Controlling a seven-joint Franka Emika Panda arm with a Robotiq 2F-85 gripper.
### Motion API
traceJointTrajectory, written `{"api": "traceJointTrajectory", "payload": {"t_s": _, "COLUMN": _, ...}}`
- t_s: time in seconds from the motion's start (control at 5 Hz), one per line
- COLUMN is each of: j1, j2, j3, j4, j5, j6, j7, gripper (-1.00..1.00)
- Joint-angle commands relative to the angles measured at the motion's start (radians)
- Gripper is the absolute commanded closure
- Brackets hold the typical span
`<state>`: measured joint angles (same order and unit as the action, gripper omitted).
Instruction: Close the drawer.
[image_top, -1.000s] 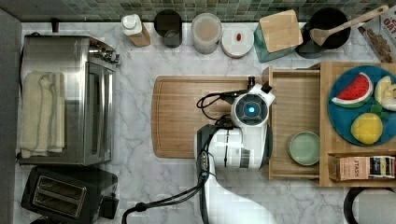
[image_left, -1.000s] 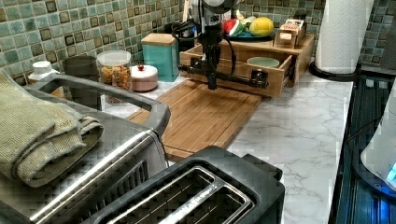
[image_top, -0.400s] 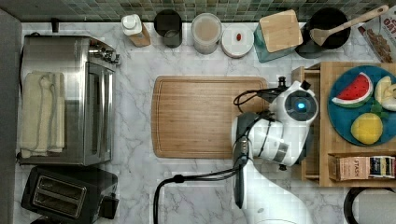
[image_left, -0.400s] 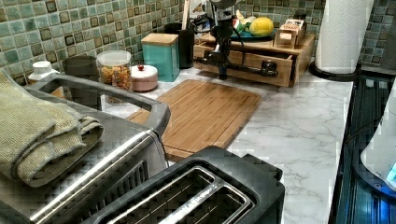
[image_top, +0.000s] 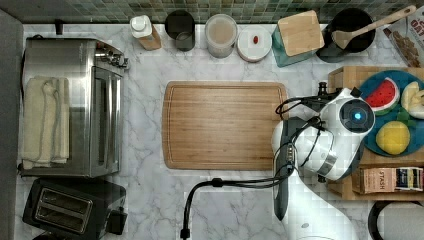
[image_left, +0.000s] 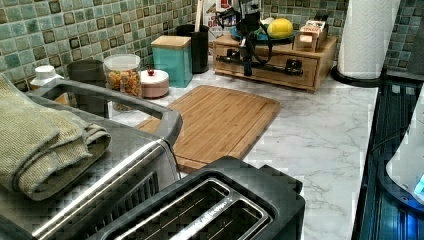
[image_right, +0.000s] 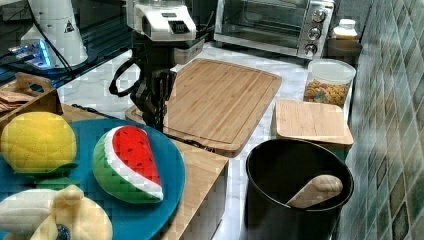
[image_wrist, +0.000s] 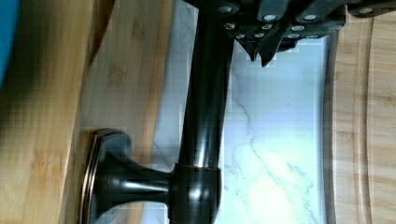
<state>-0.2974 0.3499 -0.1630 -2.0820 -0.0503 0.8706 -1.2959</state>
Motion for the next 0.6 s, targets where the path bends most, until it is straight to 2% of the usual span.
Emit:
{"api": "traceJointTrajectory", "payload": {"t_s": 0.2, "j1": -0.109, "j2": -0.058, "j3": -0.08, "j4": 0.078, "j5": -0.017, "j6": 0.113, "j7": -0.007, "gripper": 1.0}}
{"api": "traceJointTrajectory", "payload": {"t_s": 0.6, "j1": -0.095, "j2": -0.057, "j3": -0.096, "j4": 0.078, "j5": -0.009, "j6": 0.113, "j7": -0.012, "gripper": 1.0}}
